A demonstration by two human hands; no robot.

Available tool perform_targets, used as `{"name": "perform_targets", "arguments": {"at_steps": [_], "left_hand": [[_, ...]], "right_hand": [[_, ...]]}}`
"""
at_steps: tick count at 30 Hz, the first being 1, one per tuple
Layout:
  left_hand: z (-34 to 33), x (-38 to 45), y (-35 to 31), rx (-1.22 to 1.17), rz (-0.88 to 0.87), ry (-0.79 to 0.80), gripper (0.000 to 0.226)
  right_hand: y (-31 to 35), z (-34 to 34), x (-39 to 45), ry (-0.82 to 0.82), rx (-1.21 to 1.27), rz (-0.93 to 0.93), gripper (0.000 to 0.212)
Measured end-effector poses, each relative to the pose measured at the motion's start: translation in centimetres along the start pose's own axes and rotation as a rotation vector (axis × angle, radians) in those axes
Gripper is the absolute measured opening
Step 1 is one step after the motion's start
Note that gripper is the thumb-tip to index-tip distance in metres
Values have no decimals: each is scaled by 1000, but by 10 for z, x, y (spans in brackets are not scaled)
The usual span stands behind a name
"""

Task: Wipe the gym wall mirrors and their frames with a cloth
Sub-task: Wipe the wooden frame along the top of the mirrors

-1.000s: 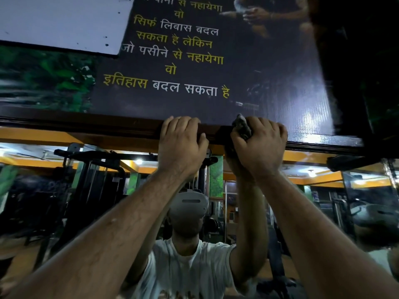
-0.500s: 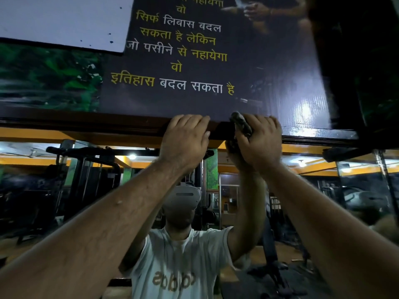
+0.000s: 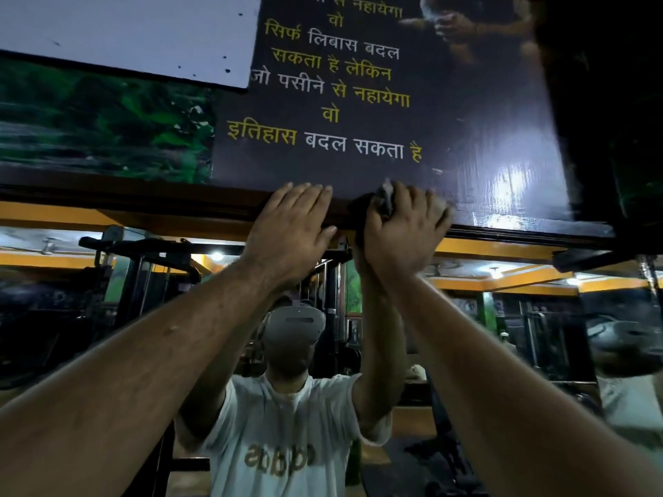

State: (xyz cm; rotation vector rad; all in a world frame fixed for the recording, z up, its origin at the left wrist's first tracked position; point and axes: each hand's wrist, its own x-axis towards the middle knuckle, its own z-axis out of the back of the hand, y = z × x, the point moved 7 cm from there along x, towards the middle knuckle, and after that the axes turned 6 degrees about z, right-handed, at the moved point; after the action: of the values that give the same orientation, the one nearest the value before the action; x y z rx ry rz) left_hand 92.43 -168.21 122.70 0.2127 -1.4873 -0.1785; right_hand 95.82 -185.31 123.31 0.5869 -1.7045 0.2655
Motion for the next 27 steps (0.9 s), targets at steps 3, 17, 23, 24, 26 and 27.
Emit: {"name": "perform_targets", "arguments": {"at_steps": [3, 17, 23, 24, 26, 27], "left_hand": [[1, 1, 0, -24, -40, 36, 61], [11, -5, 50, -97, -13, 92, 57], [19, -9, 79, -122, 8, 141, 58], [20, -8, 78, -138, -3, 150, 58], [24, -7, 77, -171, -10, 156, 56], [25, -8, 80, -174, 2, 150, 56]], "right_hand": [[31, -11, -12, 62, 15, 228, 54], [75, -24, -14, 122, -16, 419, 61], [86, -31, -15, 133, -66, 198, 59], [100, -36, -18, 162, -46, 254, 58], [116, -37, -21, 178, 0, 381, 57], [117, -35, -20, 172, 13, 422, 57]]}}
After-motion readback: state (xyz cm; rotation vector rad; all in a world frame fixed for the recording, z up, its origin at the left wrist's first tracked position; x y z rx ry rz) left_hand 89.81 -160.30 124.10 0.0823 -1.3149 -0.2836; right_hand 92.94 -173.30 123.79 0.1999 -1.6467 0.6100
